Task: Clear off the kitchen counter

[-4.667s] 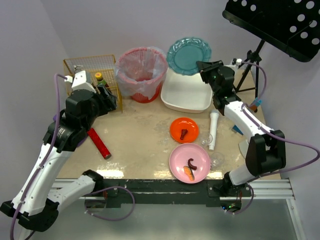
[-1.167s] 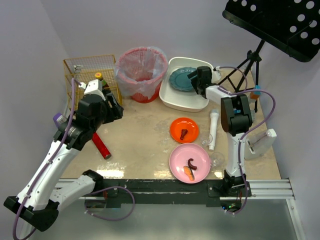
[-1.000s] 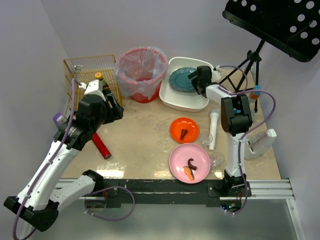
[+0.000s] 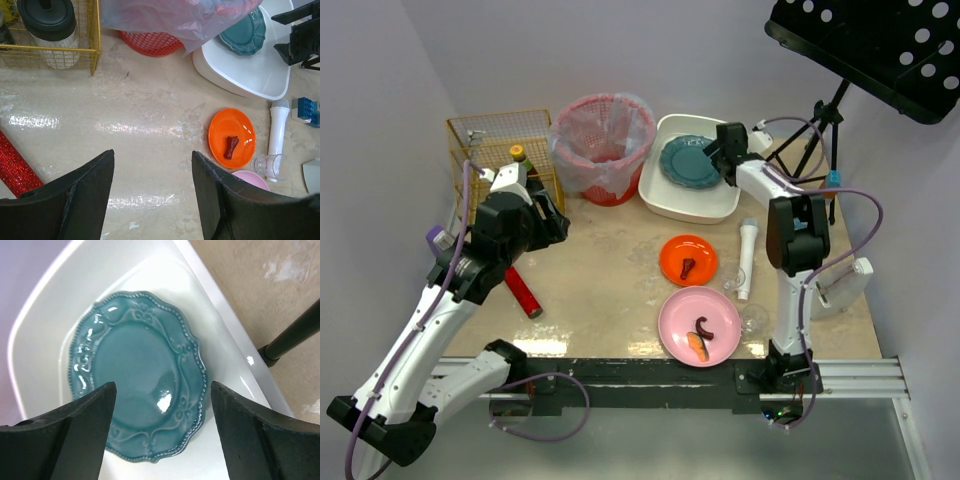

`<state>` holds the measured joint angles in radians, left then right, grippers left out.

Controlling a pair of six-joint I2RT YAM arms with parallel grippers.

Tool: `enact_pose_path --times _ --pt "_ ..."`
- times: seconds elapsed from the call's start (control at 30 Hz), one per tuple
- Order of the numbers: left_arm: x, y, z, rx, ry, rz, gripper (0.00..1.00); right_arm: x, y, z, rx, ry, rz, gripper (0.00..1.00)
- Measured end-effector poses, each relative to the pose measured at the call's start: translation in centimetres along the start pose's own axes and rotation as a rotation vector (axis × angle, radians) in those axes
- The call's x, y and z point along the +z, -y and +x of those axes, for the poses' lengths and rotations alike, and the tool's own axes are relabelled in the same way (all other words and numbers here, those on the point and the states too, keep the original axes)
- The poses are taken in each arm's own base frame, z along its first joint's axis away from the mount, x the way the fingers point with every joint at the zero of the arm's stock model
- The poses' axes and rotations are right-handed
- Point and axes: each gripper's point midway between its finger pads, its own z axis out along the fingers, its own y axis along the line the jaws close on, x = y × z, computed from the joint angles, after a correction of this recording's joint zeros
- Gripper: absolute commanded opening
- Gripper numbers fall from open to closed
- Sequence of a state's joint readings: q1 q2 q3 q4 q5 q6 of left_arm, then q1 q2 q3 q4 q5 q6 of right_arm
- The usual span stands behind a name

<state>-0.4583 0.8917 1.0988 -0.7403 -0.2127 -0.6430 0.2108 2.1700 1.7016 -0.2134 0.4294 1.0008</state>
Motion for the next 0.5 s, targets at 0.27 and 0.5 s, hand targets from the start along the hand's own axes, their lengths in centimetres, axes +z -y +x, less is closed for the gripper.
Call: enact_pose_path --times 0.27,0.5 --pt "-0.1 0.0 0.0 0.0 0.001 0.001 0.68 -4.2 -3.0 -4.4 0.018 0.065 -0.086 0.8" --pt "0.0 -0.1 -0.1 0.011 0.005 -0.004 0.92 -8.1 -4.9 -5.9 0.008 0.099 -0.142 0.8"
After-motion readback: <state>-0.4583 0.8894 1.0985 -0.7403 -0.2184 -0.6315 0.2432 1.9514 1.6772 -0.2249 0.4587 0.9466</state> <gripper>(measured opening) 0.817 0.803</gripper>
